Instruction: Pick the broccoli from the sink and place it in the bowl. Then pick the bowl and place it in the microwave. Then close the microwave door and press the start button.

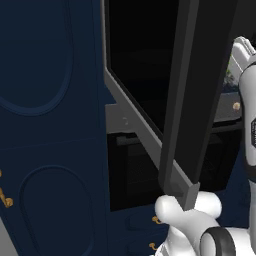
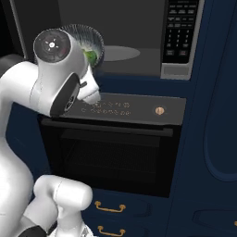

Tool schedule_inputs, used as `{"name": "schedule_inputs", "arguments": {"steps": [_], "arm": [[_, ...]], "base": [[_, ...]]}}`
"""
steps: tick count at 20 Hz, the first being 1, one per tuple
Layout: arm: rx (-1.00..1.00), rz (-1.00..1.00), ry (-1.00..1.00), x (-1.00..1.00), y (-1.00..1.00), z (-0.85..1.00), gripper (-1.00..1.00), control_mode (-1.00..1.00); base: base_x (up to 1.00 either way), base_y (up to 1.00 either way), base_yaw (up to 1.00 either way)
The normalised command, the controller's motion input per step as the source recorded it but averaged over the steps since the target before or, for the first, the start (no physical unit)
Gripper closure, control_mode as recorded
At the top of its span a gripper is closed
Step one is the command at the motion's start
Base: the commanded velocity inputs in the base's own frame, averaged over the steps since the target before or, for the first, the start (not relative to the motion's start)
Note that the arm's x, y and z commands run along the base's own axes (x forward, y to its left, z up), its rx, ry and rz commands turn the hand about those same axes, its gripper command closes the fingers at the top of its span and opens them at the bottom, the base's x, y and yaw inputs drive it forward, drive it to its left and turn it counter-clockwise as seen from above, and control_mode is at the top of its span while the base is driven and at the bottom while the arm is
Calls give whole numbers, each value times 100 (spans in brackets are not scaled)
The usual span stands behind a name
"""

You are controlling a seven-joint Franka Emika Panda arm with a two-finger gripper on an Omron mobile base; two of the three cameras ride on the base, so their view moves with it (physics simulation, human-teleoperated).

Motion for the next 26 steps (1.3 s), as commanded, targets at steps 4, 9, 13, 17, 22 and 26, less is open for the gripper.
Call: {"name": "schedule_inputs", "arguments": {"steps": [4, 9, 13, 17, 22, 26], "arm": [[0, 0, 7, 74, 0, 13, 100, -100], [0, 0, 1, 77, 0, 1, 100, -100], [1, -1, 0, 80, 0, 3, 100, -100], [2, 0, 3, 77, 0, 2, 100, -100], [0, 0, 4, 64, 1, 0, 100, -100], [0, -1, 6, 60, 3, 0, 100, -100]], "base": [[0, 0, 0], [0, 0, 0], [0, 0, 0], [0, 0, 0], [0, 0, 0], [0, 0, 0]]}}
